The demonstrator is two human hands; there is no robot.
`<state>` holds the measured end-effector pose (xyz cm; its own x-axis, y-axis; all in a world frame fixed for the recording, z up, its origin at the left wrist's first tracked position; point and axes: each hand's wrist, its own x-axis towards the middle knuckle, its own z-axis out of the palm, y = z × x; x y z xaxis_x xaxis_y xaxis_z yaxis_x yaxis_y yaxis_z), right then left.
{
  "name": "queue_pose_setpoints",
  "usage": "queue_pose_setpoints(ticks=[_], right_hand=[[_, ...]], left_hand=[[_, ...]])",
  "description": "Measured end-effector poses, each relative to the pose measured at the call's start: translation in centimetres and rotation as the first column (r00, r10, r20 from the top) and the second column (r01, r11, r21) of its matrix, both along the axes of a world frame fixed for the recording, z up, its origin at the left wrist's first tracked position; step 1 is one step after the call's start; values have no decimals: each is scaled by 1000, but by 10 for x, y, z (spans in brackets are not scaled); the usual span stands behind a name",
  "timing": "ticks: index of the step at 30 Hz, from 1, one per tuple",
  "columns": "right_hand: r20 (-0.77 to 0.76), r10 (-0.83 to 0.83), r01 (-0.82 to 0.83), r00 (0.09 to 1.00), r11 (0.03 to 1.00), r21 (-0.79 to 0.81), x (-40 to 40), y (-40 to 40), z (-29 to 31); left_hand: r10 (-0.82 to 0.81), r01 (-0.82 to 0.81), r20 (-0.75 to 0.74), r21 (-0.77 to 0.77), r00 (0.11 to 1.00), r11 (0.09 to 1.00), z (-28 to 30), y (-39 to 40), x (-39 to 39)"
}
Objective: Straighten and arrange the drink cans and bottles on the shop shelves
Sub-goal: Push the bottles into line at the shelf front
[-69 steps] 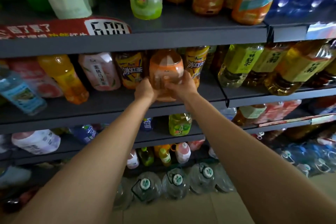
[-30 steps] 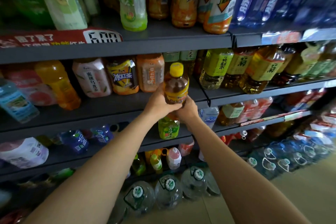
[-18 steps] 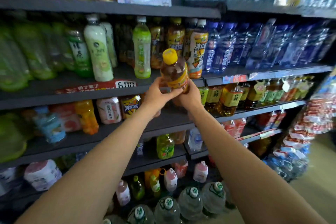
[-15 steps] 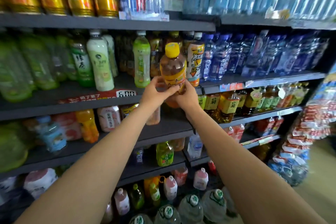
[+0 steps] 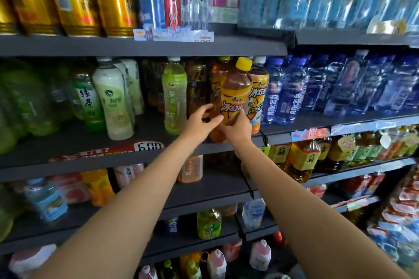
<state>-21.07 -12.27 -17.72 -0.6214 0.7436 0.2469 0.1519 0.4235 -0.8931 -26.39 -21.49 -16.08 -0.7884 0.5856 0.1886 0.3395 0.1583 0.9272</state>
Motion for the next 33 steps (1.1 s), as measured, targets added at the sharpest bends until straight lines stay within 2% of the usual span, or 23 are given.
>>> queue_pose_setpoints(ticks=[3, 6, 10, 13, 18, 23, 25, 27, 28, 30, 33], right_hand=[[37, 10, -11, 999, 999, 43, -11, 10, -3], [151, -5, -16, 989, 990, 138, -16, 11, -2], [240, -101, 30, 965, 958, 285, -20, 11, -9], [286, -156, 27, 945, 912, 409, -22, 17, -14], [311, -143, -3, 940, 905, 425, -21, 26, -16], [229, -161, 59, 960, 917, 395, -14, 23, -20], [103, -221, 154, 970, 882, 445, -7, 17, -20], [-104, -160, 190, 982, 855, 482, -3, 6, -16], [-170, -77, 153, 982, 853, 499, -5, -1, -13], [-192, 88, 28, 977, 848, 530, -14, -19, -9], [-116, 206, -145, 972, 907, 396, -40, -40, -7]], left_hand=[[41, -43, 54, 30, 998, 999, -3, 20, -8], [114, -113, 54, -27, 992, 993, -5, 32, -10], [149, -151, -27, -123, 989, 981, -8, 42, -14], [187, -194, -63, -126, 980, 973, -8, 49, -14], [226, -232, -59, -154, 972, 960, -9, 59, -7], [208, -216, -63, -184, 976, 959, -10, 56, -9], [237, -246, -77, -129, 968, 961, -13, 52, -10], [306, -313, -157, -18, 939, 950, -17, 43, -11], [360, -361, -208, 32, 910, 932, -19, 35, -12], [486, -468, -279, 133, 828, 873, -20, 17, -16], [602, -571, -278, 194, 748, 798, -18, -12, -30]])
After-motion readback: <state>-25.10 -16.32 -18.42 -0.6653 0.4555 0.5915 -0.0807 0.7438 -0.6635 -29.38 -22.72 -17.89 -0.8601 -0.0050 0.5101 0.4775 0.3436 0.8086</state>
